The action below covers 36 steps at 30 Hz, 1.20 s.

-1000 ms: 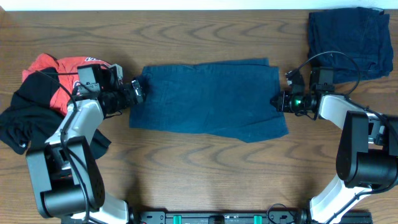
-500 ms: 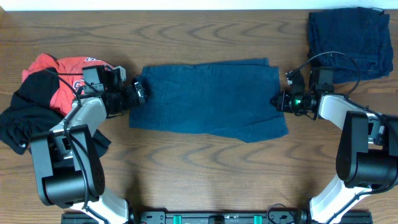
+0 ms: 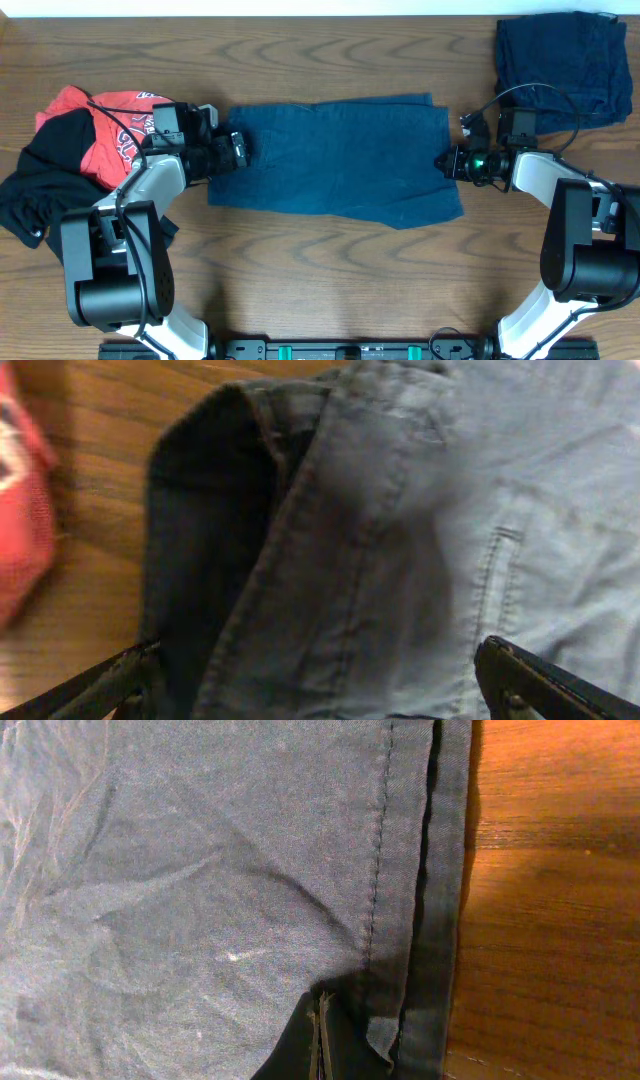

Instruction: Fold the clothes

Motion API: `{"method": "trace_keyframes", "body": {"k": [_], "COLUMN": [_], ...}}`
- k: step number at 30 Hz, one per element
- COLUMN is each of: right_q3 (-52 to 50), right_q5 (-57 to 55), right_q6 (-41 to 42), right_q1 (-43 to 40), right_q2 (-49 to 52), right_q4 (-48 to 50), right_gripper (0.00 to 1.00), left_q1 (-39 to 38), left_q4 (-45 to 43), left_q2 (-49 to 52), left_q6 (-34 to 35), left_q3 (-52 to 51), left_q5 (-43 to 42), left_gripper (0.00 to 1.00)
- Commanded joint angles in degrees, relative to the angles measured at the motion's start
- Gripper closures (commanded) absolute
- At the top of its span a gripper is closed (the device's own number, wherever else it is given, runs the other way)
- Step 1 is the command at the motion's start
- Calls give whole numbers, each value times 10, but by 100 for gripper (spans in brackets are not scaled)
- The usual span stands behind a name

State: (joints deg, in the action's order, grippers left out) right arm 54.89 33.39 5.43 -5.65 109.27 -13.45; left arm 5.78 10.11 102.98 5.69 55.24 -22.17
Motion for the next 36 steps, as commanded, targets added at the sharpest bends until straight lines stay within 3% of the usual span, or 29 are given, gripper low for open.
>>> {"method": "trace_keyframes", "body": {"k": [1,5,9,17,20,22,24,25,36], "right_q3": [-4,-4,-4,-4,-4,-4,-4,-4,-4], "right_q5": [-30,-30,-30,-30,-30,-30,-30,-30,-9], "right_q6": [3,3,3,3,3,3,3,3,3], "right_q1": [5,5,5,5,5,5,5,5,11], "right_q2": [13,13,13,13,13,13,13,13,13], "right_q4": [-4,-4,-2,-3,-3,-3,-3,-3,-3], "right_gripper": [99,99,99,99,99,99,99,99,99], "left_q1": [0,0,-4,-21,-21,-21,-21,-21,-8], "left_q4": [2,3,3,7,9,6,2,2,74], "left_q2": [8,8,8,36,61,73,76,74,-59], "left_q6": [-10,-12,-16,-35,-35,-35,-24,-19,6], "left_q3": [2,2,1,1,1,1,1,1,2], "left_q5": [69,124,105,78,76,76,77,77,79], "left_gripper": [0,0,11,16,37,66,88,94,94]}}
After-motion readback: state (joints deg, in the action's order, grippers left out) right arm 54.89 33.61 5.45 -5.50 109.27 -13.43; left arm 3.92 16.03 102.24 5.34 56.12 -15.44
